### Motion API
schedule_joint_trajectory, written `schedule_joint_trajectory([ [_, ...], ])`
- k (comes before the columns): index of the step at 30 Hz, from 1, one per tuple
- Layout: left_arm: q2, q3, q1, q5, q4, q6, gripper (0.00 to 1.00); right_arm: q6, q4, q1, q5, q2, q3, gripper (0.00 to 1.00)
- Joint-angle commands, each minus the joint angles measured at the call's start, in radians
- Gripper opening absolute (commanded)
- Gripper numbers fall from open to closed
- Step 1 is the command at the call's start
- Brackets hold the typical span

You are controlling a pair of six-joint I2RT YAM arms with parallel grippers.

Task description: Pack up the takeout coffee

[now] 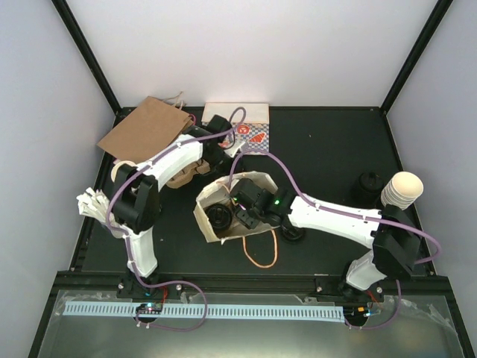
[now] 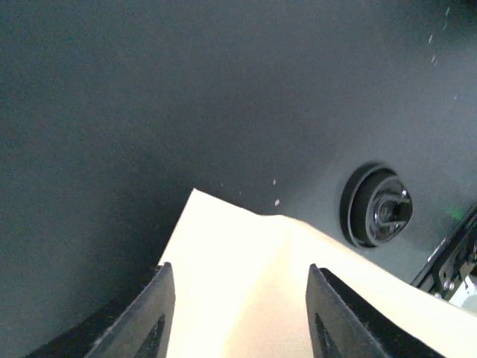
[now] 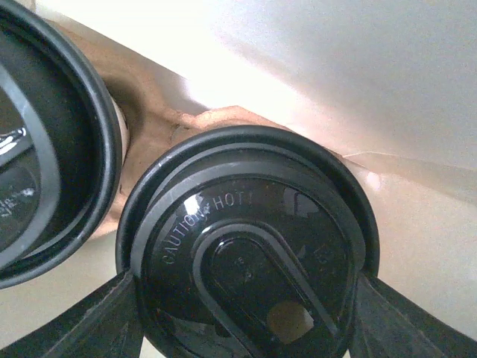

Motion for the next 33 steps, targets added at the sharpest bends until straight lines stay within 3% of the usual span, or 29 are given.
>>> schedule_joint_trajectory([
  [1, -0.095, 0.090, 0.050, -0.047, -0.001, -0.025, 0.53, -0.008, -0.052, -0.040, -0.090, 0.054, 0.024, 0.30],
  [11, -0.347, 0.107, 0.150, -0.243, 0.013, -0.035, 0.78, -0.022, -0.113, -0.100, -0.140, 0.143, 0.105, 0.33],
  [16, -0.500, 0.045, 0.160, -0.191, 0.046, 0.034, 0.79, -0.022, -0.161, -0.126, -0.152, 0.171, 0.145, 0.34],
  [22, -0.708, -0.148, 0.160, -0.095, 0.179, 0.119, 0.78, 0.005, -0.218, -0.139, -0.186, 0.230, 0.204, 0.35],
  [33, -0.746, -0.273, 0.158, -0.116, 0.185, 0.165, 0.77, 0.120, -0.381, -0.176, -0.185, 0.346, 0.327, 0.39],
])
